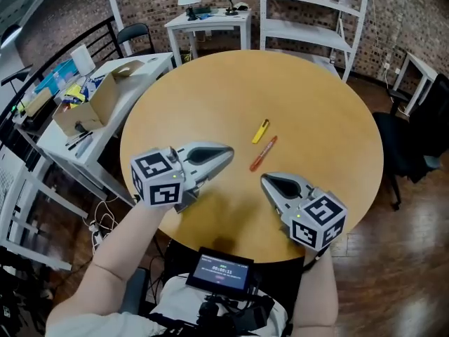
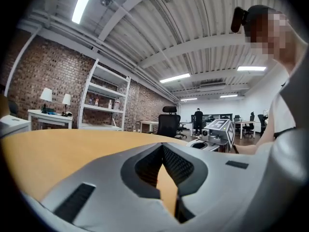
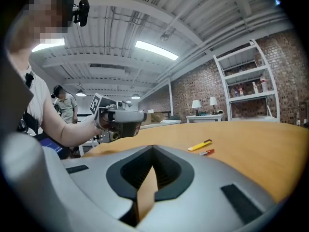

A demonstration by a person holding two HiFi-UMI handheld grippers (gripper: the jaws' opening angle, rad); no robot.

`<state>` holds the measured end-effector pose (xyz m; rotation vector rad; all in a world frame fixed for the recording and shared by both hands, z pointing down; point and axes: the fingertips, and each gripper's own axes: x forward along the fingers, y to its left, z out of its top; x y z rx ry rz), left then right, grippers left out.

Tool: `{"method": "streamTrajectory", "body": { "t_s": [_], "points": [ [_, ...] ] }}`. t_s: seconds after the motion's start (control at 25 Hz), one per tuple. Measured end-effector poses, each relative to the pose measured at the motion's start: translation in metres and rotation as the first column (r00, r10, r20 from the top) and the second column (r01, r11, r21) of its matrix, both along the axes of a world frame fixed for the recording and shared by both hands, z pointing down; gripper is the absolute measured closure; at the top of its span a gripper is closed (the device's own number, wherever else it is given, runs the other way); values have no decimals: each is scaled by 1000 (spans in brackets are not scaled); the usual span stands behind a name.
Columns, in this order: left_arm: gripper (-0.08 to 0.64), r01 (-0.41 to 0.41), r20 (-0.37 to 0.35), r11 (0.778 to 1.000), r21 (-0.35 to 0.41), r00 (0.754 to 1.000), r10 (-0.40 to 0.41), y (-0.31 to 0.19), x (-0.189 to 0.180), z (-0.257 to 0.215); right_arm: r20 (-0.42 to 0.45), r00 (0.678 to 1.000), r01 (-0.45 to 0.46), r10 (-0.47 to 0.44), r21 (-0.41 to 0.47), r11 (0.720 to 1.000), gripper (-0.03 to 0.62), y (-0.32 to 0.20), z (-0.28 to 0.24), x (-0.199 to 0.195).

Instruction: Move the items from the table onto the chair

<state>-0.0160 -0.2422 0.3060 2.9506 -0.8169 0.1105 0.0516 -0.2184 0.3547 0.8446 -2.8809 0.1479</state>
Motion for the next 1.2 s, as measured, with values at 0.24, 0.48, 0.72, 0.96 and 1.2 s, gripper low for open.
{"method": "streamTrajectory", "body": {
  "t_s": [0.24, 0.48, 0.72, 0.96, 1.2],
  "points": [
    [557, -86, -8, 996, -7, 996, 86, 14, 41, 9, 1, 1000, -1, 1, 0, 1000, 588, 1, 0, 2],
    [557, -73, 13, 997, -2, 997, 73, 12, 54, 16, 2, 1000, 1, -1, -2, 1000, 588, 1, -1, 6],
    [557, -62, 23, 998, -7, 998, 62, 11, 52, 21, 1, 1000, 1, -1, -3, 1000, 588, 2, 0, 6],
    [557, -53, 27, 999, 1, 998, 53, 10, 51, 22, 1, 1000, 1, -1, -2, 1000, 588, 2, -1, 5],
    [555, -49, 31, 999, -6, 998, 49, 10, 55, 24, 1, 1000, 2, -2, -3, 1000, 588, 2, -1, 8]
  ]
}}
